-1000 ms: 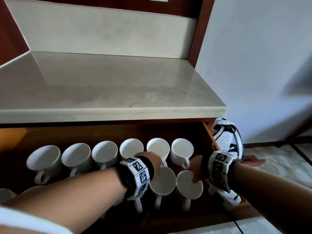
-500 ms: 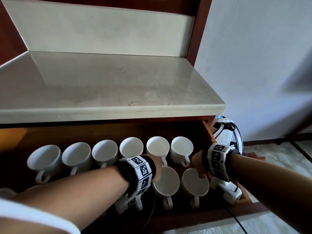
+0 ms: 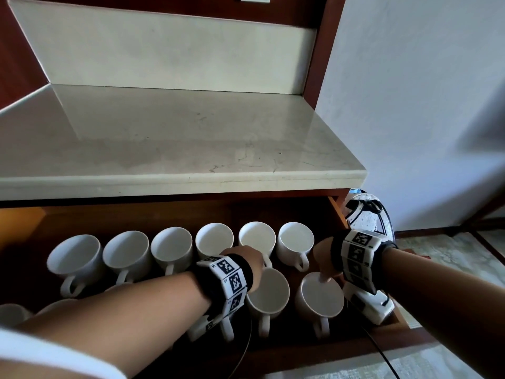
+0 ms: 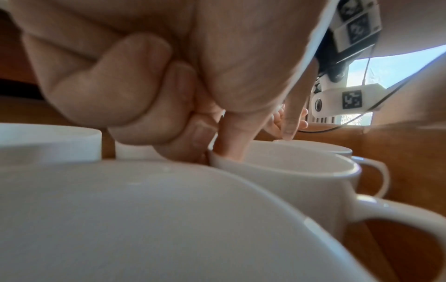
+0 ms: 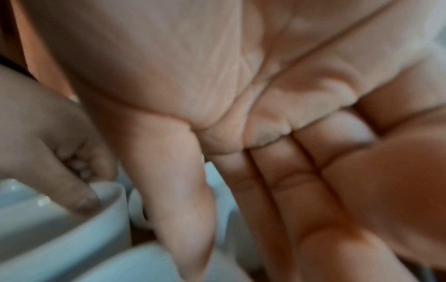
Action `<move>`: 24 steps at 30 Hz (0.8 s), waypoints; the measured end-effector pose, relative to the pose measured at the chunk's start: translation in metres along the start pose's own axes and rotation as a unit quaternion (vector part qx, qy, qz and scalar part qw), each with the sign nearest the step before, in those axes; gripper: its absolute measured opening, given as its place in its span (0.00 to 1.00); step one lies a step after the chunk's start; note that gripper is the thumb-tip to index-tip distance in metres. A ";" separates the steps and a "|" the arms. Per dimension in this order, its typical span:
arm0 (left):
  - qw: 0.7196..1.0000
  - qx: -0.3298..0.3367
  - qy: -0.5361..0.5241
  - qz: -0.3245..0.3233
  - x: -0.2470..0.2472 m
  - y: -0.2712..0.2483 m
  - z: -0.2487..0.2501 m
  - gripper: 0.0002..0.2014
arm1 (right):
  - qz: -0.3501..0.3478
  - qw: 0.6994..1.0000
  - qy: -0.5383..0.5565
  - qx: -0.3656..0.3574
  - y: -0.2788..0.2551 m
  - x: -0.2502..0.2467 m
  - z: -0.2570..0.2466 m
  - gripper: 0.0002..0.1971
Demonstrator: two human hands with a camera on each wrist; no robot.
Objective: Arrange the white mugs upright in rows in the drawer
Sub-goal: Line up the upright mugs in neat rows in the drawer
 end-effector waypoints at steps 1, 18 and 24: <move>1.000 0.007 -0.003 0.000 -0.001 -0.002 0.000 0.11 | 0.029 1.000 -0.010 -0.006 -0.004 -0.005 -0.001 0.14; 0.991 -0.064 -0.017 0.116 -0.019 -0.046 -0.123 0.21 | 0.250 0.951 -0.059 -0.173 0.001 -0.045 -0.137 0.14; 0.996 -0.081 -0.005 0.036 0.029 -0.057 -0.161 0.23 | 0.198 0.954 -0.165 -0.151 0.006 -0.051 -0.166 0.14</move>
Point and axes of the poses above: each hand's wrist, its own y-axis towards the middle knuckle, its own x-axis out of the palm, z = x × y, the point moved 3 cm from there along y, towards the middle knuckle, and after that the axes turned 15 degrees about -z, right-handed, at the moved point
